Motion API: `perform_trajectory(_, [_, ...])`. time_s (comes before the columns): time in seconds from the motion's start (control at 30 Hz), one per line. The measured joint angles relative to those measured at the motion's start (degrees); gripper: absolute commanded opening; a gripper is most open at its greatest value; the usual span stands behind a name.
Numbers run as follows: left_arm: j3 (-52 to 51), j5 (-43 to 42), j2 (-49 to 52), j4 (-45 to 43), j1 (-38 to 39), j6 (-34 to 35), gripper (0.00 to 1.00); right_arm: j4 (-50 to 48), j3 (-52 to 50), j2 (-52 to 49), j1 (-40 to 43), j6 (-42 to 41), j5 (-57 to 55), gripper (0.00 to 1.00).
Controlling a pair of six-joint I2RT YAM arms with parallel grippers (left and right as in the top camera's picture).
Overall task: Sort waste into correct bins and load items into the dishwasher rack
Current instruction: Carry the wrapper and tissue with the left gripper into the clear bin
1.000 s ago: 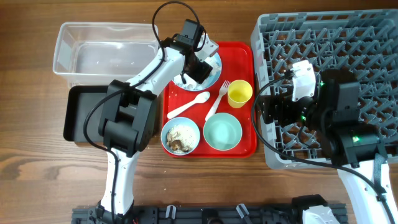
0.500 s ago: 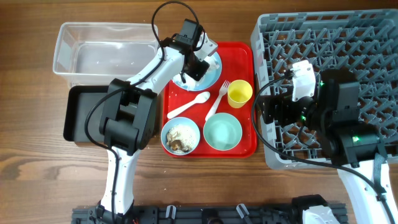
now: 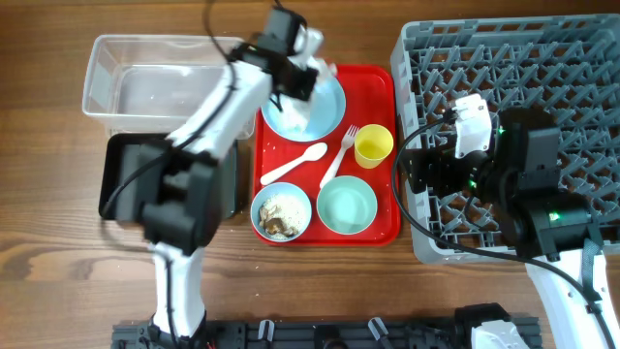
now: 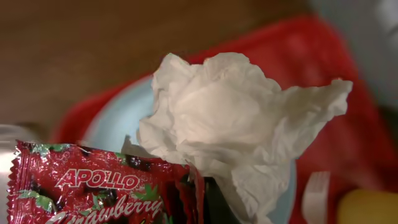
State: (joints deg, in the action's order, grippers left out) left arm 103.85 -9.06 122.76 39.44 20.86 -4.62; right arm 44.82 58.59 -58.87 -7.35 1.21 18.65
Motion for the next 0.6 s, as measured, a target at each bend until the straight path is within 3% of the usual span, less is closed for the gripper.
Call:
perform_trajectory(0.23, [2.7, 0.0, -14.3, 2.4, -6.6, 2.5, 0.04, 0.0, 0.0, 0.0, 0.0, 0.0, 0.0, 1.0])
perform_trajectory(0.6, [1.3, 0.9, -12.9, 8.6, -17.9, 3.3, 0.04, 0.0, 0.0, 0.0, 0.0, 0.0, 0.0, 1.0])
